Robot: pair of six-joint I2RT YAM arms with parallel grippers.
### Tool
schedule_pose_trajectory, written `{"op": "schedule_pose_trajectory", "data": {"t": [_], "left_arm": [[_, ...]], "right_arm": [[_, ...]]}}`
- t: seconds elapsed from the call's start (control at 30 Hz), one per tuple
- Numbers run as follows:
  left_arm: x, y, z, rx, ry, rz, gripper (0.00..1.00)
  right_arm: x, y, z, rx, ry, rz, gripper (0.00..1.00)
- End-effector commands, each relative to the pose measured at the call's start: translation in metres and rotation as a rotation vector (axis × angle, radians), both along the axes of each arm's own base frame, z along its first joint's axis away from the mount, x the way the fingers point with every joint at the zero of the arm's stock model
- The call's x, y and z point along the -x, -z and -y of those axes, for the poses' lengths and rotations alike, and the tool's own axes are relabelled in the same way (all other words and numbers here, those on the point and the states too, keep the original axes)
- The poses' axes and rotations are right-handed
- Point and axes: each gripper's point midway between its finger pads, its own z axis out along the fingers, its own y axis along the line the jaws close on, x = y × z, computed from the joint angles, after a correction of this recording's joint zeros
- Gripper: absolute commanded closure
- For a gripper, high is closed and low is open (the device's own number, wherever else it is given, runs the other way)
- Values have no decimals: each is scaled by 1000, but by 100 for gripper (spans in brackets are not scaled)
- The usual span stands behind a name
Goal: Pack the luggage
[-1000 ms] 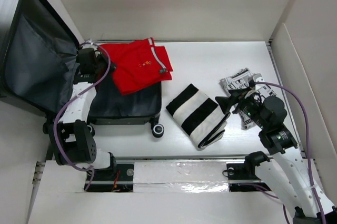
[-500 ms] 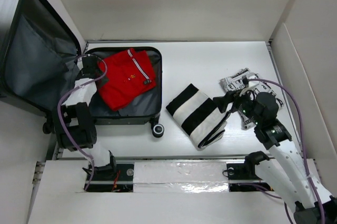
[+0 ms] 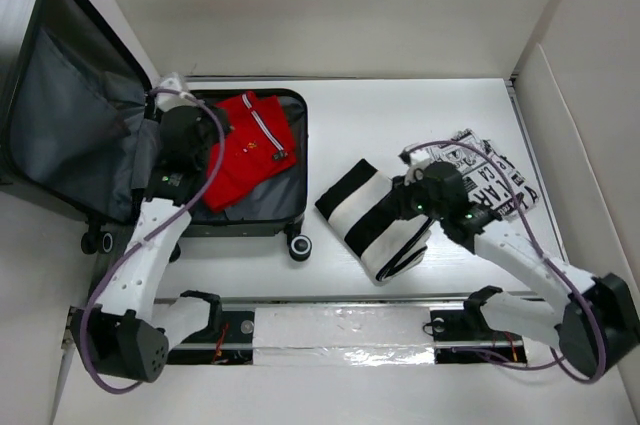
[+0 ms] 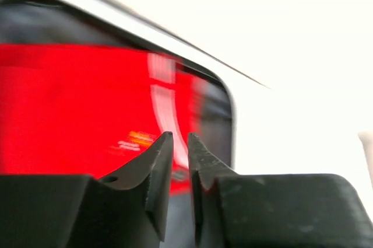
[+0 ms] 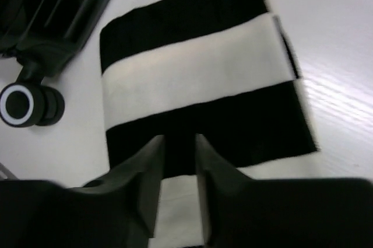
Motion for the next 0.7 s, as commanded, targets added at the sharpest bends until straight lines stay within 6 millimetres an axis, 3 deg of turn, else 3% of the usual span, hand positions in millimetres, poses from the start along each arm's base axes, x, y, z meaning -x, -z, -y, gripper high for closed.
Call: {"op": "schedule_pose_trajectory", "data": {"t": [0.0, 0.03, 0.07, 0.13, 0.17, 0.2, 0.23, 0.27, 0.3, 0.33, 0.37, 0.43, 0.47, 0.5, 0.53, 0.57, 0.6, 0.63, 0.67], "left_arm": [[2, -14, 71, 20, 186, 61, 89], [4, -11, 86, 30, 202, 56, 90], [11, -10, 109, 38, 250, 63, 90], [12, -4, 114, 72, 247, 66, 90], [10, 10, 111, 83, 222, 52, 88], [3, 19, 93, 80, 134, 40, 84], [-8, 37, 89, 83, 116, -2, 78], [-19, 39, 86, 92, 117, -12, 67], [-28, 47, 86, 82, 126, -57, 66], [-44, 76, 87, 40, 103, -141, 65], [-59, 58, 88, 30, 87, -121, 64], [-83, 84, 74, -21, 1, -200, 64], [-98, 71, 71, -7, -15, -158, 65], [-108, 73, 72, 15, 3, -161, 65], [-122, 92, 61, 26, -7, -198, 65], [-135, 82, 61, 55, 6, -182, 66], [-144, 88, 56, 53, -4, -201, 66], [-155, 114, 52, 42, -17, -259, 67], [-167, 106, 48, 41, -30, -243, 67]], "right_arm": [[-3, -22, -47, 27, -106, 89, 61], [-1, -3, -56, 69, -130, 48, 56], [-5, -2, -61, 92, -117, 46, 55], [-5, 14, -69, 118, -111, 12, 55], [-5, 28, -71, 133, -111, -23, 55], [-5, 32, -72, 132, -112, -31, 55], [-6, 33, -75, 109, -108, -34, 55], [-8, 26, -80, 74, -114, -11, 55], [-6, 28, -80, 62, -113, -10, 55], [-8, 22, -83, 37, -110, 7, 55], [-8, 21, -82, 34, -106, 11, 55], [-7, 16, -83, 33, -103, 24, 55], [-8, 15, -80, 38, -89, 31, 56], [-8, 11, -79, 33, -82, 39, 57], [-7, 14, -76, 42, -79, 34, 60], [-7, 16, -75, 48, -76, 33, 60], [-6, 17, -74, 50, -76, 31, 60], [-6, 22, -74, 60, -77, 20, 60], [-7, 26, -75, 65, -78, 14, 60]]}}
